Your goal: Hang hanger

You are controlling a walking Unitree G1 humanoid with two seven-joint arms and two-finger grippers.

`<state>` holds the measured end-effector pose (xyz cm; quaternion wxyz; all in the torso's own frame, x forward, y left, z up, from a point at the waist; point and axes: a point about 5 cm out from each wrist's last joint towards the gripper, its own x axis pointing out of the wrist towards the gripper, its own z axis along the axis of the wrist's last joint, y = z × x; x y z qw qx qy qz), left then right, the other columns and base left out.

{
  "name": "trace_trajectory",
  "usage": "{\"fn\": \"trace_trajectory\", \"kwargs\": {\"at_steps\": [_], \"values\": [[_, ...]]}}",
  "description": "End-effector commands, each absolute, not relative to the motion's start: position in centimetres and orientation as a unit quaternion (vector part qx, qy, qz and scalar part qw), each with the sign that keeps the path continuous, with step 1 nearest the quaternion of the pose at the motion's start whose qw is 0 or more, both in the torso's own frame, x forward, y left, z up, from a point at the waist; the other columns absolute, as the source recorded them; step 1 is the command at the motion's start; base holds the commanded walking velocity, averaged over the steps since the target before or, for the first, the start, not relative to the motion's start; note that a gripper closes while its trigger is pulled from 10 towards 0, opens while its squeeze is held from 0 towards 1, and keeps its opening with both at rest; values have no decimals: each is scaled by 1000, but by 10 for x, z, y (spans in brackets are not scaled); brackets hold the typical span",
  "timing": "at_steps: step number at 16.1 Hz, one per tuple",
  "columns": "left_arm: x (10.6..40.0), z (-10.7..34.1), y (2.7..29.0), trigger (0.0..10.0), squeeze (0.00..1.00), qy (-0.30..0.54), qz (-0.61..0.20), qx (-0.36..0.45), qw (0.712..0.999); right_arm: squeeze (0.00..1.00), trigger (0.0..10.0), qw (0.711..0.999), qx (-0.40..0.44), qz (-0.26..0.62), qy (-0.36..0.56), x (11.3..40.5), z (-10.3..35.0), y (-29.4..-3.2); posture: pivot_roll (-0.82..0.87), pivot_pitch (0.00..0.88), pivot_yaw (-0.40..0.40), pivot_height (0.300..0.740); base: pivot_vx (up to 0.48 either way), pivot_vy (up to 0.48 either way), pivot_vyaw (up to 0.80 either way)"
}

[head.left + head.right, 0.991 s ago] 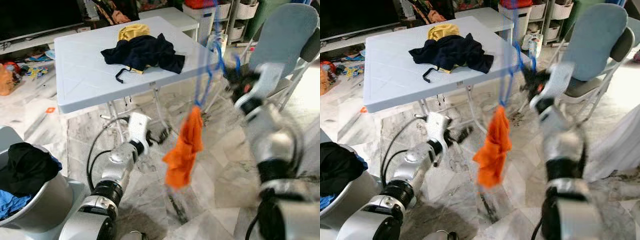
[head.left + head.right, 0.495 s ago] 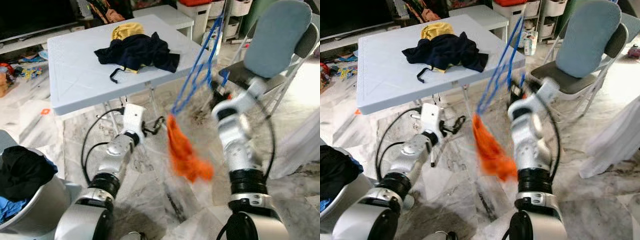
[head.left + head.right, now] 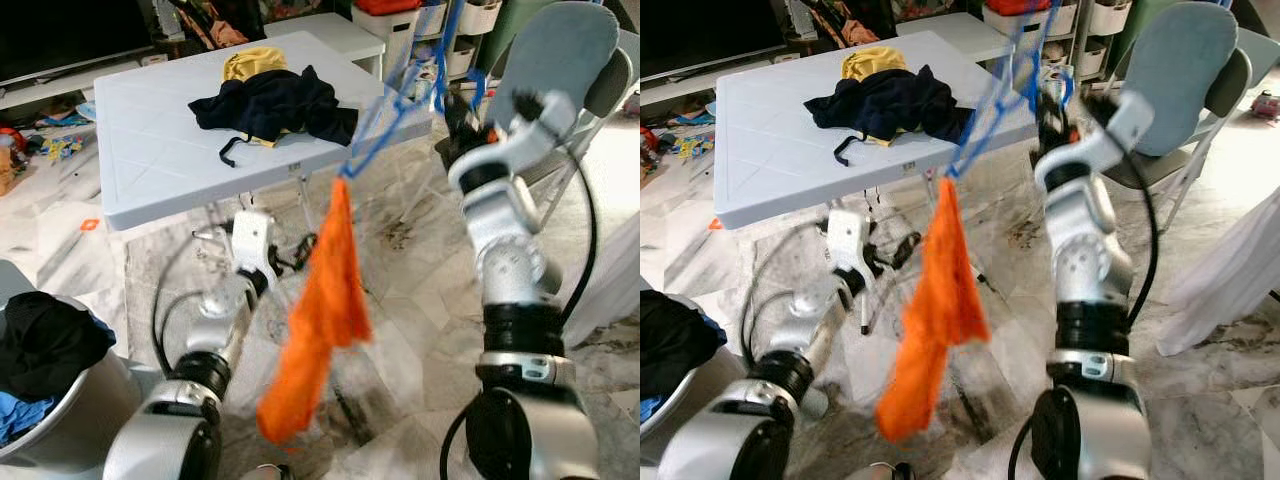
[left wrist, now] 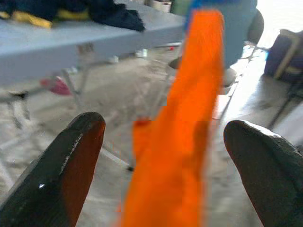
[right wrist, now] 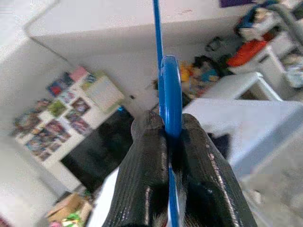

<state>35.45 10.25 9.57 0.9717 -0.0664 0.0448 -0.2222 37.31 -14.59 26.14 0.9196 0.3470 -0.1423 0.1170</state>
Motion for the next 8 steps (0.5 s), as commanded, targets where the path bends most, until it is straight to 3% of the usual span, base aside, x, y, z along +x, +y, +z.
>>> {"fn": "trace_trajectory", "kwargs": {"at_steps": [1, 7, 8], "values": [[354, 98, 101, 10000, 1000, 36, -233, -74, 969, 0, 0, 909, 353, 145, -165, 370, 283, -137, -126, 0, 59, 740, 0, 0, 0], [360, 102, 94, 10000, 1000, 37, -216, -47, 975, 0, 0, 890, 378, 216, -134, 358, 301, -115, -142, 0, 62, 740, 0, 0, 0], [361, 100, 95, 10000, 0, 44, -211, -48, 975, 0, 0, 885, 379, 233, -133, 353, 308, -114, -145, 0, 63, 740, 0, 0, 0]]}}
